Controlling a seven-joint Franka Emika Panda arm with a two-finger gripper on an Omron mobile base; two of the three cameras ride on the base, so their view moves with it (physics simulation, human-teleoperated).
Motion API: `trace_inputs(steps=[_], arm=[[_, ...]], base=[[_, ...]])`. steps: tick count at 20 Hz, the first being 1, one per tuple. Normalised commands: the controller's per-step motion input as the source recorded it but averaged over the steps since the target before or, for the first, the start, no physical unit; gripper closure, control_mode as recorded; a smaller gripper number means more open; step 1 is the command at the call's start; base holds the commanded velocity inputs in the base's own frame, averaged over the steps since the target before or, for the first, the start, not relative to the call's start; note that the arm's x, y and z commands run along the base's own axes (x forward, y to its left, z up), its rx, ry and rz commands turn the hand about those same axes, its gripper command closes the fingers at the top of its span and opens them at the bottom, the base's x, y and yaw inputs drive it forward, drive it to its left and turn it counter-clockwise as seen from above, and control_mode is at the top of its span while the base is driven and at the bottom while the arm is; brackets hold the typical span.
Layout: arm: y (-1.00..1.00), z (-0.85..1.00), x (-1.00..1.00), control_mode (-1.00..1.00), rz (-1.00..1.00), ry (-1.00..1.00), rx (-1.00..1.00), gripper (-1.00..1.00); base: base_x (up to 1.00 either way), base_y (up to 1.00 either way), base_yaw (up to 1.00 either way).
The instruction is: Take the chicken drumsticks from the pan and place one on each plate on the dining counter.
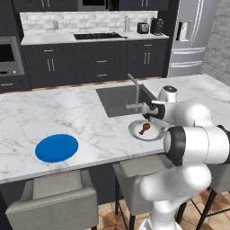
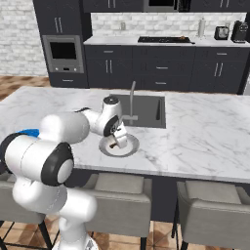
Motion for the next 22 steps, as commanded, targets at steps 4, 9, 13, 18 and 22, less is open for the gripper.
trace_inputs(steps=[4, 9, 13, 18, 22], arm=[[0.0, 0.39, -0.84, -1.0, 0.14, -0.01, -0.12, -1.0], [0.01, 0.41, -0.82, -1.0, 0.22, 0.0, -0.09, -1.0], [0.06, 0.43, -0.73, -1.0, 0.24, 0.0, -0.05, -1.0], [0.0, 0.43, -0.79, -1.0, 0.26, 0.0, -0.05, -1.0], [0.0, 0.4, -0.71, -1.0, 0.18, 0.0, -0.04, -1.0]], base=[[0.0, 0.0, 0.0], [0.0, 0.0, 0.0], [0.0, 0.0, 0.0], [0.0, 0.0, 0.0], [0.0, 0.0, 0.0]])
